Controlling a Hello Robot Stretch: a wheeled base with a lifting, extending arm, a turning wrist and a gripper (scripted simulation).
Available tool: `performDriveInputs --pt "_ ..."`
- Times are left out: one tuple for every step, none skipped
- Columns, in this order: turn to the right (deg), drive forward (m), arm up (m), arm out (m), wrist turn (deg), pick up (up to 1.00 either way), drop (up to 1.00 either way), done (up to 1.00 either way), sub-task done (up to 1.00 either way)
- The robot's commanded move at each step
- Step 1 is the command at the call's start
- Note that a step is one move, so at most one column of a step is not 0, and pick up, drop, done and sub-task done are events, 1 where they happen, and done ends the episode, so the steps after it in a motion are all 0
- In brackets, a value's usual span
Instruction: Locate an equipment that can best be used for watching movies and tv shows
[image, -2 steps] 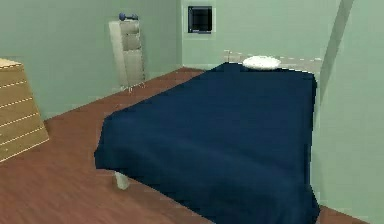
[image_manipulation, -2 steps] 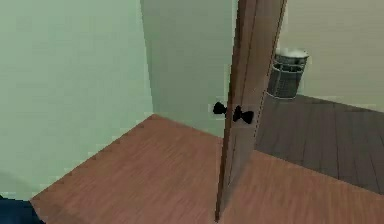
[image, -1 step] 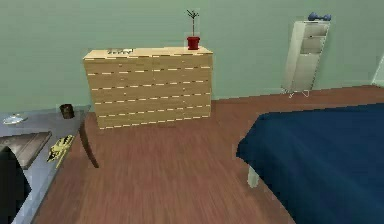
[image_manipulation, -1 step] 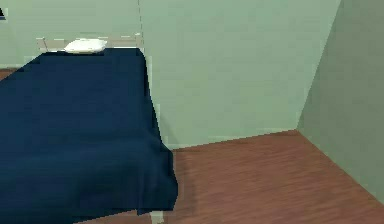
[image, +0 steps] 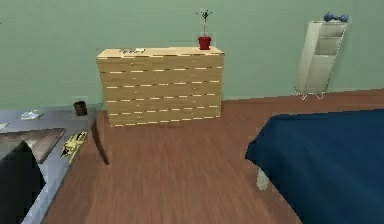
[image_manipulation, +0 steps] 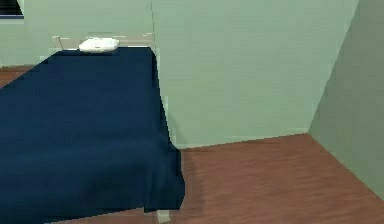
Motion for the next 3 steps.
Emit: performDriveInputs --pt "0.0 1.0 0.0 0.0 0.0 0.0 0.0 0.0 0.0" --pt "0.0 0.6 0.0 0.0 0.0 0.0 0.0 0.0 0.0" --pt "36.0 0.0 0.0 0.0 0.0 0.0 0.0 0.0 0.0"
